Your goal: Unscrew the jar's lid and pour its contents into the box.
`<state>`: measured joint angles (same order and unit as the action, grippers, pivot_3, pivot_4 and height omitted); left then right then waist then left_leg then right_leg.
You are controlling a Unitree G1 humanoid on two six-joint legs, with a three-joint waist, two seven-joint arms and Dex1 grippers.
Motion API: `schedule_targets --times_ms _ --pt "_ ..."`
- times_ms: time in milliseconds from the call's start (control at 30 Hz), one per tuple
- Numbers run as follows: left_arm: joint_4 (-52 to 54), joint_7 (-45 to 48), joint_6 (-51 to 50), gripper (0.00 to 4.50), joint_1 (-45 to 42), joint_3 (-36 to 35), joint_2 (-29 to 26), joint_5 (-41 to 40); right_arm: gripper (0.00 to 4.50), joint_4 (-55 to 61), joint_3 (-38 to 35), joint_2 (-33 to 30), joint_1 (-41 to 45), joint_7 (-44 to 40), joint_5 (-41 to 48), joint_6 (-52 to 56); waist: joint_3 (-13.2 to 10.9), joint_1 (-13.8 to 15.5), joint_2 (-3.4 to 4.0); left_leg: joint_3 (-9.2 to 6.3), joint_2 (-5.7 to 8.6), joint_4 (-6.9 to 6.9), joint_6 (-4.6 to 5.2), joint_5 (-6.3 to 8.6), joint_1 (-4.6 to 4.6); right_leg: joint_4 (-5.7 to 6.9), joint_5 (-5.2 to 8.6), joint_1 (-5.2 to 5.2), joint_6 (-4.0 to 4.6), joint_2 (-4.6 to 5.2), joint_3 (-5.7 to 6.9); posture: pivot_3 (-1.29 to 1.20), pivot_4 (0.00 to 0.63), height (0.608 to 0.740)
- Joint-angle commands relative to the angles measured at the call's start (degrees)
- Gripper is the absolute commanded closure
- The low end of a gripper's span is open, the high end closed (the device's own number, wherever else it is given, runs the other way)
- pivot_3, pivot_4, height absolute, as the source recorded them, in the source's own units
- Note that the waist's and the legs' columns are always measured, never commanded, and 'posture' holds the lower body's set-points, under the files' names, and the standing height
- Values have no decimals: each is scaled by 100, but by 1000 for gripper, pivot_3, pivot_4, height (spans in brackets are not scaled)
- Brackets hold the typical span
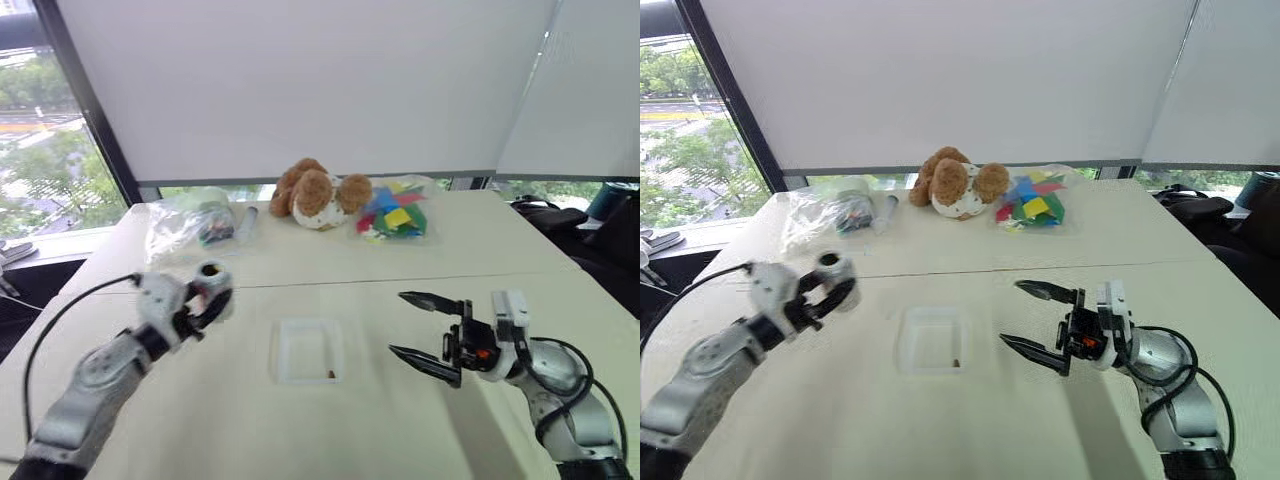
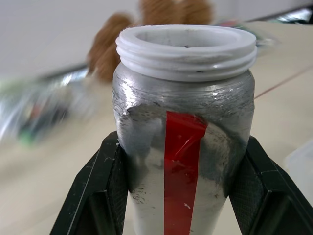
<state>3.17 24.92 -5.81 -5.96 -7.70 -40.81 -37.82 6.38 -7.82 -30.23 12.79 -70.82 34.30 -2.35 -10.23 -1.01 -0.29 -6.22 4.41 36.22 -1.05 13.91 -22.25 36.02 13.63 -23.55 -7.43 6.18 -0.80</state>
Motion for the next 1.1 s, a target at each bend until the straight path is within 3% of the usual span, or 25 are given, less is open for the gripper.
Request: schedule_targets --times_ms 33,333,867,967,1033,1100 --pt "-233 -59 198 2421 219 -975 273 -140 71 8 85 68 136 -109 -22 -216 0 40 -1 1 0 1 0 0 0 -1 0 0 1 -1 -1 0 150 740" --pt "-1202 -595 885 2421 543 -2096 848 605 71 -446 285 153 351 -312 -160 -501 6 148 -11 1 1 6 -3 0 0 -15 -2 10 5 1 -2 0 150 740" --pt "-1742 -475 1042 2421 466 -2235 1213 959 71 -812 324 209 586 -362 -288 -626 10 158 -16 3 1 6 -4 0 0 -16 -4 10 7 2 -3 0 150 740" --pt "-1673 -436 1029 839 500 -2284 1230 913 0 -785 312 193 579 -334 -291 -603 10 158 -16 2 1 5 -4 0 0 -16 -4 10 7 2 -3 0 150 740" --pt "-1625 -419 1042 27 542 -2311 1225 928 0 -754 297 176 552 -316 -286 -585 10 158 -16 2 1 5 -4 0 0 -16 -4 10 7 2 -3 0 150 740" --pt "-1584 -419 1032 27 592 -2350 1201 955 0 -709 275 150 516 -290 -274 -548 10 158 -16 3 1 5 -4 0 0 -16 -4 10 7 2 -3 0 150 740"
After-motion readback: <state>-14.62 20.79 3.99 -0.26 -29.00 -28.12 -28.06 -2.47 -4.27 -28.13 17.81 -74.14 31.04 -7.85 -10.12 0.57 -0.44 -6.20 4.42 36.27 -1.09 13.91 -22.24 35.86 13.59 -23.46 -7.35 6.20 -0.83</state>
